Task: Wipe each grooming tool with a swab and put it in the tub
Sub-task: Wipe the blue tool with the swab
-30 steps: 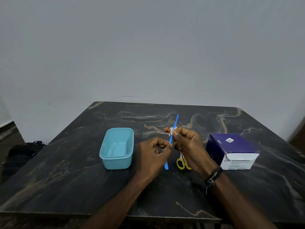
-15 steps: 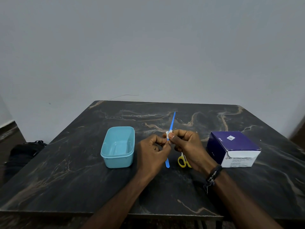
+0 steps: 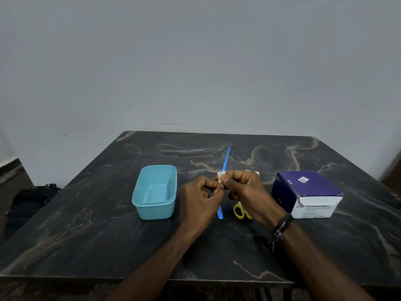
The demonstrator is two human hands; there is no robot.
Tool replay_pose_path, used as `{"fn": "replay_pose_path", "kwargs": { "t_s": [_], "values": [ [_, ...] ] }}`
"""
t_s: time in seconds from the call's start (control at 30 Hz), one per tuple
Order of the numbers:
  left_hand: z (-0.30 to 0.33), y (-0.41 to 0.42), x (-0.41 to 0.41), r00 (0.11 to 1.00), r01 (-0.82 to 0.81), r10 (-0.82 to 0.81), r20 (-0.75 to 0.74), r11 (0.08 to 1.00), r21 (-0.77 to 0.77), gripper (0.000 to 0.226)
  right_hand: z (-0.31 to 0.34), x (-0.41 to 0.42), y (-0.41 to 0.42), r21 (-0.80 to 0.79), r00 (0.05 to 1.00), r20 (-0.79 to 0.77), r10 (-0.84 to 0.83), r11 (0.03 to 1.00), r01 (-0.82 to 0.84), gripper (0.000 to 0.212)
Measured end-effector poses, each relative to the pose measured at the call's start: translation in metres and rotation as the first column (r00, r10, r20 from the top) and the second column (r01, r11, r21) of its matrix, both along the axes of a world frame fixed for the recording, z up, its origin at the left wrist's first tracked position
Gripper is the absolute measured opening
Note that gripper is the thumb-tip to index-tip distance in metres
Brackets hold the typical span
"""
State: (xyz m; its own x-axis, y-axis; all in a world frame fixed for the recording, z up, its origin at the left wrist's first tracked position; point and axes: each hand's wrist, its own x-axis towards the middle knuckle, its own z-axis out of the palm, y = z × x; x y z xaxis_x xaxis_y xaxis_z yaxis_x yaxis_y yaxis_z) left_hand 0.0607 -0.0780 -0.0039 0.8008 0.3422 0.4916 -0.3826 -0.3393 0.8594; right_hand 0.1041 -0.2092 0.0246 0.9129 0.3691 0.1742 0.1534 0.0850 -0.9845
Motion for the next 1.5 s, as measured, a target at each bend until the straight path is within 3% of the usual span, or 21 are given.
{"fn": "replay_pose_path", "kwargs": {
  "t_s": [0.23, 0.5, 0.83, 1.1, 1.23, 1.33, 1.5],
  "values": [
    [0.002, -0.003, -0.006, 0.995, 0.087, -0.086, -0.046, 0.996, 0.022, 0.011, 0.006, 0.004, -0.004, 0.203, 0.992, -0.053, -0.118, 0.971, 0.126, 0.015],
    [0.001, -0.002, -0.003, 0.998, 0.050, -0.050, -0.036, 0.999, 0.000, 0.011, 0.004, 0.002, 0.000, 0.108, 0.997, -0.034, -0.072, 0.991, 0.075, 0.015],
    [0.005, -0.007, -0.008, 0.997, 0.071, -0.072, -0.041, 0.997, -0.035, 0.011, 0.006, 0.008, -0.008, 0.282, 0.962, -0.111, -0.249, 0.920, 0.271, 0.018],
    [0.015, -0.003, -0.009, 0.974, -0.091, 0.141, 0.179, 0.961, -0.262, 0.010, 0.010, 0.002, -0.009, 0.212, 0.992, -0.111, -0.052, 0.974, 0.075, 0.013],
    [0.015, -0.001, -0.007, 0.946, -0.093, 0.191, 0.261, 0.934, -0.346, 0.015, 0.010, 0.000, -0.007, 0.116, 0.993, -0.088, 0.085, 0.991, -0.074, 0.014],
    [0.016, -0.002, -0.008, 0.933, -0.101, 0.209, 0.293, 0.933, -0.346, 0.015, 0.009, -0.003, -0.006, 0.037, 0.985, -0.055, 0.163, 0.986, -0.161, 0.011],
    [0.015, -0.003, -0.007, 0.920, -0.146, 0.242, 0.309, 0.942, -0.303, 0.008, 0.005, -0.004, -0.008, -0.136, 0.971, -0.045, 0.236, 0.961, -0.240, 0.031]
  ]
}}
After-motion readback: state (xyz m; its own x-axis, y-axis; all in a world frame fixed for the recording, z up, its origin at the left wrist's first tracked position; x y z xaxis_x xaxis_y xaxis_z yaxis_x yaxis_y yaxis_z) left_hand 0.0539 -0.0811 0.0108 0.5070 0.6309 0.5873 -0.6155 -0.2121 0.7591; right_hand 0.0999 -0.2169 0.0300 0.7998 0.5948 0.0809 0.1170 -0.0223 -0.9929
